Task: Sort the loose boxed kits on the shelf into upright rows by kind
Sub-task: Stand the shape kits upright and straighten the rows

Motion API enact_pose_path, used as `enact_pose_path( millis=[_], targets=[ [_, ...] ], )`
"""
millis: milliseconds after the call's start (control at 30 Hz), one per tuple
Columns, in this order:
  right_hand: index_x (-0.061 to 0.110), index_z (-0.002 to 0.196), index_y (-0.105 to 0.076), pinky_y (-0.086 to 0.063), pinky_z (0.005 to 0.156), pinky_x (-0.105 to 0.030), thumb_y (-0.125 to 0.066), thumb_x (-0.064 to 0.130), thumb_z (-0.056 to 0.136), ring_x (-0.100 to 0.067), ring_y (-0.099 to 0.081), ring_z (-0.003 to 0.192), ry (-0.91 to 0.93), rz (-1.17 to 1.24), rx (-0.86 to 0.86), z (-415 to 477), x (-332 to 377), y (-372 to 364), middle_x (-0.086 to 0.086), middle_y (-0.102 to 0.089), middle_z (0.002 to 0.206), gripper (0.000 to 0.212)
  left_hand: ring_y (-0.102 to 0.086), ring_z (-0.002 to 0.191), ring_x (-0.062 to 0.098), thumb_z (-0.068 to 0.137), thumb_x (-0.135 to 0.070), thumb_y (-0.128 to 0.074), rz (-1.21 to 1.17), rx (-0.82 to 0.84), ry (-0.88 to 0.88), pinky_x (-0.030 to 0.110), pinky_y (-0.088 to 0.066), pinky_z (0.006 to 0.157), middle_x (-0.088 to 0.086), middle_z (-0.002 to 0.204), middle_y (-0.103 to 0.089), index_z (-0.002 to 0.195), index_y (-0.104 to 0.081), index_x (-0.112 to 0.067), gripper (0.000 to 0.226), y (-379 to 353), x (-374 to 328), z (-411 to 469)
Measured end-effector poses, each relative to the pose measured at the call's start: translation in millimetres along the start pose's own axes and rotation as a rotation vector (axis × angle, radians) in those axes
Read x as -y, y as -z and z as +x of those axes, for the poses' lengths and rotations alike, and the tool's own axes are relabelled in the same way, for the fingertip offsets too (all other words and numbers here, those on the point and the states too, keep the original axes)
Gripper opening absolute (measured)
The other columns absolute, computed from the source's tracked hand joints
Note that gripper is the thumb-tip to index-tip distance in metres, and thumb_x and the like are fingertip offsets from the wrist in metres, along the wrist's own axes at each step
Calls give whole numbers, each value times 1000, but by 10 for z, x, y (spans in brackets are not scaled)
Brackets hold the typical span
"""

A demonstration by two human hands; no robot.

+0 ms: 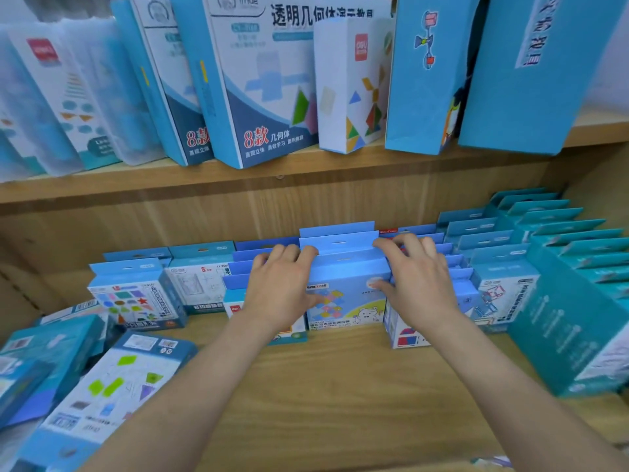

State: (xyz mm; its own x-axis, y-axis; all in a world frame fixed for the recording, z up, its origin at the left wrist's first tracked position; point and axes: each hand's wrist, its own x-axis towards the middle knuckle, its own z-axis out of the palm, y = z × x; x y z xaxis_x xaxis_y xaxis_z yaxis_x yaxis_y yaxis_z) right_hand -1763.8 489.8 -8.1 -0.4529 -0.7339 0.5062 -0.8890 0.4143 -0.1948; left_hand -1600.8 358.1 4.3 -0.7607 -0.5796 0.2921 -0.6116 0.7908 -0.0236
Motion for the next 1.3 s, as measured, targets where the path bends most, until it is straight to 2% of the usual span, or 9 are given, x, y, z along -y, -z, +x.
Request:
enact_pose_path(
  millis=[133,267,367,567,867,967,1100,1200,1300],
  targets=[
    [35,134,-41,-31,91,-40,-74,45,74,-22,-35,121,-46,51,55,22,-47,27,4,-44,130,69,-40,117,22,76,-58,-63,48,-96,45,37,-28,100,-1,119,-50,128,-43,-25,64,-73,-16,49],
    [46,141,-21,-25,98,-40,-75,59,64,-14,-22,132,-24,78,205,-51,-189,175,11,-28,142,94,-46,108,26,66,-58,-70,82,-190,60,41,-32,97,3,108,-53,118,-53,-18,68,-143,-60,68],
    [50,142,-11,-20,105,-43,-78,54,62,-13,-11,138,14,-29,336,-117,-334,259,9,-15,149,104,-50,99,27,58,-59,-75,126,-246,64,45,-36,93,4,101,-55,112,-56,-15,72,-211,-79,62],
    [46,145,-8,-17,108,-42,-77,43,69,-14,-16,138,60,-174,294,-188,-431,178,6,-21,148,103,-52,99,27,57,-54,-78,153,-296,51,51,-34,97,4,101,-55,125,-50,-21,81,-249,-97,42],
    [46,143,-17,-18,106,-45,-75,64,58,-16,-17,133,96,-145,210,-270,-456,188,2,-26,146,104,-45,113,25,69,-55,-72,-7,-238,126,43,-37,93,3,120,-49,130,-47,-24,73,-82,-156,-177],
    [41,143,-26,-24,104,-49,-65,67,67,-19,-23,132,109,-20,140,-327,-289,178,3,-31,143,90,-47,110,24,78,-39,-68,-195,-263,195,38,-43,83,3,120,-51,121,-56,-23,47,54,-135,-463],
    [29,136,-45,-29,100,-47,-63,50,81,-18,-39,123,58,319,16,-460,77,133,1,-49,132,62,-56,97,17,83,-24,-64,-352,-339,266,29,-46,74,-4,108,-55,108,-63,-23,25,177,10,-1063],
    [26,132,-50,-36,100,-38,-57,45,86,-14,-46,120,1,613,54,-604,352,110,5,-54,127,51,-56,91,11,82,-18,-66,-374,-381,354,20,-39,72,-10,99,-58,101,-65,-25,20,215,149,-1493],
    [30,129,-52,-36,97,-27,-56,45,85,-6,-50,118,-11,782,157,-728,619,17,9,-57,123,47,-58,90,15,78,-29,-60,-316,-360,454,20,-39,76,-8,96,-60,97,-67,-23,21,218,307,-1845]
  ],
)
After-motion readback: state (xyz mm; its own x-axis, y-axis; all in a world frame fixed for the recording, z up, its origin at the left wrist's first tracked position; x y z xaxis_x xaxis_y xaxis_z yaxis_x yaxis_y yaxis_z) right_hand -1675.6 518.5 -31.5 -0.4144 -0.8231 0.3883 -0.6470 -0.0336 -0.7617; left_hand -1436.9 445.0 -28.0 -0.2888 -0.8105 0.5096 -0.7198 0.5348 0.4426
